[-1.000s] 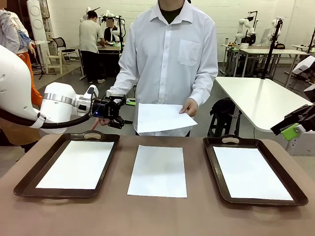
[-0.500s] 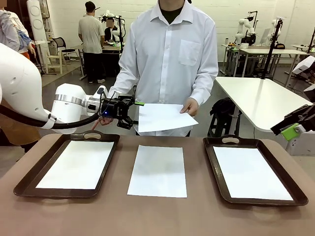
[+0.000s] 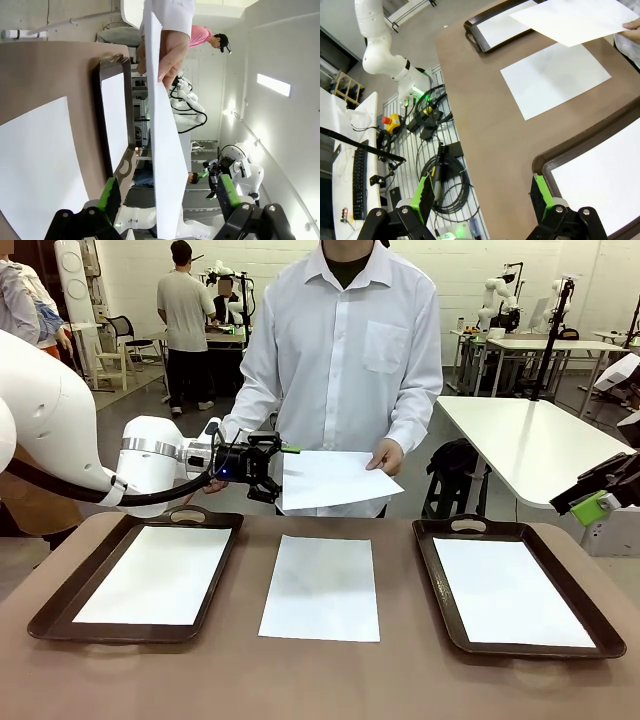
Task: Sort the A4 documents.
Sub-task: Receive the A4 Paper.
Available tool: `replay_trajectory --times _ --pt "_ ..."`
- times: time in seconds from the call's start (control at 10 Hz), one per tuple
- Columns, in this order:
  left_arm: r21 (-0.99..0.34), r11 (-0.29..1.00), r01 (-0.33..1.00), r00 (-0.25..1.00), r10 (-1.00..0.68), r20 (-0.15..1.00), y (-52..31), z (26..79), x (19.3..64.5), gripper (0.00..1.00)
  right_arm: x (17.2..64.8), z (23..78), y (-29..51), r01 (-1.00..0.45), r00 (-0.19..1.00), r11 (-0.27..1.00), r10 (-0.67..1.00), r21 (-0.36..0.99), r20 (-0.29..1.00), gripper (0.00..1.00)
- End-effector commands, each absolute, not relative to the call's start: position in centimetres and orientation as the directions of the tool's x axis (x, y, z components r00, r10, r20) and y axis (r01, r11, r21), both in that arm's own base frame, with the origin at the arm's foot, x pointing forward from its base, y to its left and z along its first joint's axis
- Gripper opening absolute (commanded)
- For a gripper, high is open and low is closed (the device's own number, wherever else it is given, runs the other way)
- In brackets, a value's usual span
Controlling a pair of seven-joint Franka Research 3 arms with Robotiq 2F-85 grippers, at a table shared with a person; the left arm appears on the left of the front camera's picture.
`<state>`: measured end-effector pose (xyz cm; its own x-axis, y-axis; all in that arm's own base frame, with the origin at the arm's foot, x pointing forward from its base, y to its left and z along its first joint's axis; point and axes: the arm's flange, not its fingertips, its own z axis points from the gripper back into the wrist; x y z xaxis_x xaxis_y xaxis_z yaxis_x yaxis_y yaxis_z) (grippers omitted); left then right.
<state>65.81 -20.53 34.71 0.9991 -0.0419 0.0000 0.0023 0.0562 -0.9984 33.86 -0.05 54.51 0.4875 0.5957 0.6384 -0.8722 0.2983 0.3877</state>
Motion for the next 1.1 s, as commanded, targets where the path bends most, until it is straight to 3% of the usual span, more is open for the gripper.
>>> replay_trajectory --times 0.0,0.5,1.0 --pt "-0.999 0.021 -0.048 0.998 -0.044 -0.049 -21.9 34.7 66.4 1.0 33.9 54.5 0.0 -0.874 0.483 0.291 0.593 0.388 0.644 1.0" --pt "-0.996 0.072 -0.059 0.997 0.058 -0.055 -21.8 34.9 65.7 1.0 33.9 54.5 0.0 -0.874 0.483 0.291 0.593 0.388 0.644 1.0" --pt "-0.998 0.015 -0.063 0.993 0.102 -0.061 -20.7 34.9 65.4 1.0 33.9 54.5 0.0 -0.874 0.483 0.291 0.593 0.388 0.644 1.0"
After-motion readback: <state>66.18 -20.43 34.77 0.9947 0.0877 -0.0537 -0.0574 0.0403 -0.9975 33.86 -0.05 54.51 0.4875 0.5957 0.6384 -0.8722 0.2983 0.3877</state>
